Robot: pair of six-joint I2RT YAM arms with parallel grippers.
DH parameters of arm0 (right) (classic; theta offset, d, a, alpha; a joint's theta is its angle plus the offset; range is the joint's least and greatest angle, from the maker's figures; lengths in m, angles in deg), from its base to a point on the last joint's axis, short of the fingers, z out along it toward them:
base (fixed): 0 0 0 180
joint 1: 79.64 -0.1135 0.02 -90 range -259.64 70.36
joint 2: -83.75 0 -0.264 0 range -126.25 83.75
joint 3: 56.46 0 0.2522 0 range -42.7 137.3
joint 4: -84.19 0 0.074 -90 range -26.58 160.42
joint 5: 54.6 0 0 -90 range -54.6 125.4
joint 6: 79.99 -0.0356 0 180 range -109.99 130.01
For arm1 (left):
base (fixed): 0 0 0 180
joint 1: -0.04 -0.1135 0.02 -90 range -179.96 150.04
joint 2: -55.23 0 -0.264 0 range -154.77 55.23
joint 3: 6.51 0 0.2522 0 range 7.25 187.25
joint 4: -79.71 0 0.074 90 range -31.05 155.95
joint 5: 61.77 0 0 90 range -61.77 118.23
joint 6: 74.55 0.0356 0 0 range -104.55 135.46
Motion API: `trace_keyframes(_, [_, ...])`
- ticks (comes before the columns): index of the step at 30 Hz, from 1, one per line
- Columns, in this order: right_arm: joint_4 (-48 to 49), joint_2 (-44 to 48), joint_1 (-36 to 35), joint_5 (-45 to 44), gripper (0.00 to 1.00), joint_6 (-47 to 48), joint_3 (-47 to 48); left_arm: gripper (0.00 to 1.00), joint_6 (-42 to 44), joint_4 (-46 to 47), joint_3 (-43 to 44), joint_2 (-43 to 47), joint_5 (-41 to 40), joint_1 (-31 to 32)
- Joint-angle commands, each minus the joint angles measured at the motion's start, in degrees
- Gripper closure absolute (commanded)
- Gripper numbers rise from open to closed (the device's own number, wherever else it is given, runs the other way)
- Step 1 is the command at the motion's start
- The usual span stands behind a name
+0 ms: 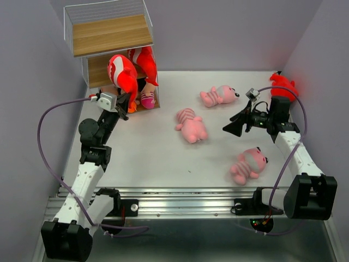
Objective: Place and organize the stuffed toys onto the shelf
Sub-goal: Place the stuffed toy onto shelf
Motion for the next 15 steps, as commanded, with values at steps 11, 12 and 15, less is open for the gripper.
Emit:
trace_keyframes(11, [1.9, 1.53, 0.83, 1.14, 0.0, 0.19, -0.51, 1.0, -0.64, 8.81, 1.23, -3.83, 3.06, -5.17])
trace_keyframes(12, [1.9, 1.45, 0.83, 1.14, 0.0, 0.19, -0.6, 1.0, -0.64, 8.91, 1.5, -4.28, 3.24, -5.35])
trace_keyframes(15, [1.9, 1.45, 0.83, 1.23, 0.0, 0.19, -0.6, 1.0, -0.56, 9.69, 2.2, -5.86, 3.85, -6.14])
